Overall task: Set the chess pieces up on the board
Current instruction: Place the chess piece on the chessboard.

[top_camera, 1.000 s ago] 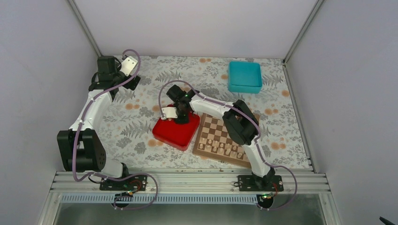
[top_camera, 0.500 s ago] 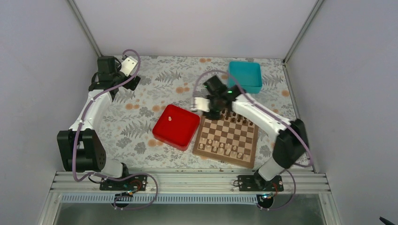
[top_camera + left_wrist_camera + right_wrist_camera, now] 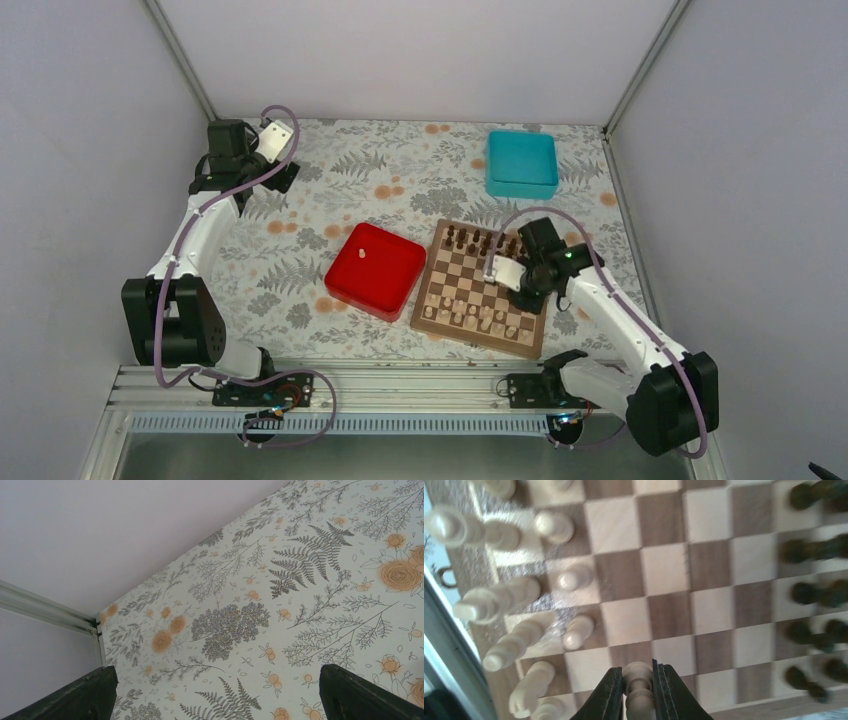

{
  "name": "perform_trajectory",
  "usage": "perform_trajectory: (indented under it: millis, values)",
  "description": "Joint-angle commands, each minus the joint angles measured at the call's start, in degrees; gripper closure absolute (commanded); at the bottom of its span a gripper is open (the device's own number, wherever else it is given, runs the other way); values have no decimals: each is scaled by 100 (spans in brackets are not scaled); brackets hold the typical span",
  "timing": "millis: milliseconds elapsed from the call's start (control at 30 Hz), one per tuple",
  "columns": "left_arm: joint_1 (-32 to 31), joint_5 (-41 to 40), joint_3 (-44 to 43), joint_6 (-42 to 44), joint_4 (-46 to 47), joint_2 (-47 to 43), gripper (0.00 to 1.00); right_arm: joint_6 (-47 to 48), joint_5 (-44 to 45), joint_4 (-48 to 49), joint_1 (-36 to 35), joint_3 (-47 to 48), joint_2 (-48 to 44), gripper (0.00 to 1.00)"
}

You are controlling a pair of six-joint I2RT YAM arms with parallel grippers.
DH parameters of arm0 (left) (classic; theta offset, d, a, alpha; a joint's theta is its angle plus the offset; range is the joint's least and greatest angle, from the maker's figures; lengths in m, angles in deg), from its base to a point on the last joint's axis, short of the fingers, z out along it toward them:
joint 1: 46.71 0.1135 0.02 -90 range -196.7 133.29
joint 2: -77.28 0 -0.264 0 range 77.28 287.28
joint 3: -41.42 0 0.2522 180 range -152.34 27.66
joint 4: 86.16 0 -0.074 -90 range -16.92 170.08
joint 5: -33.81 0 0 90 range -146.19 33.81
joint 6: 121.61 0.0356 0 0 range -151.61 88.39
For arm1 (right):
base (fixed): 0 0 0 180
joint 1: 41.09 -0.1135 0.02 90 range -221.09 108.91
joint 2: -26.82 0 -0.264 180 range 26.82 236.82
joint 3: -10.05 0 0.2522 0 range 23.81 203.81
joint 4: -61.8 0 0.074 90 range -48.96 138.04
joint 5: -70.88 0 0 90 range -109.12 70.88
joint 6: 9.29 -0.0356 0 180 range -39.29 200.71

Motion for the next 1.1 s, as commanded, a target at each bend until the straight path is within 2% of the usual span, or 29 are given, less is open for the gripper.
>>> perform_trajectory:
  millis: [0, 267, 700, 1067]
  values:
    - [-10, 60, -75, -69, 73, -92, 0, 149, -227, 57, 47, -600, -262, 94]
    - [-8, -4, -42, -56, 101, -81, 0, 434, -260, 243, 229, -1045, -329, 94]
    - [-8, -73, -19, -18, 113, -27, 0, 811, -585, -77, 250, -946, 191, 93]
    - [-8, -82, -52, -17, 103, 11, 0, 701, -381, 74, 258, -1014, 253, 93]
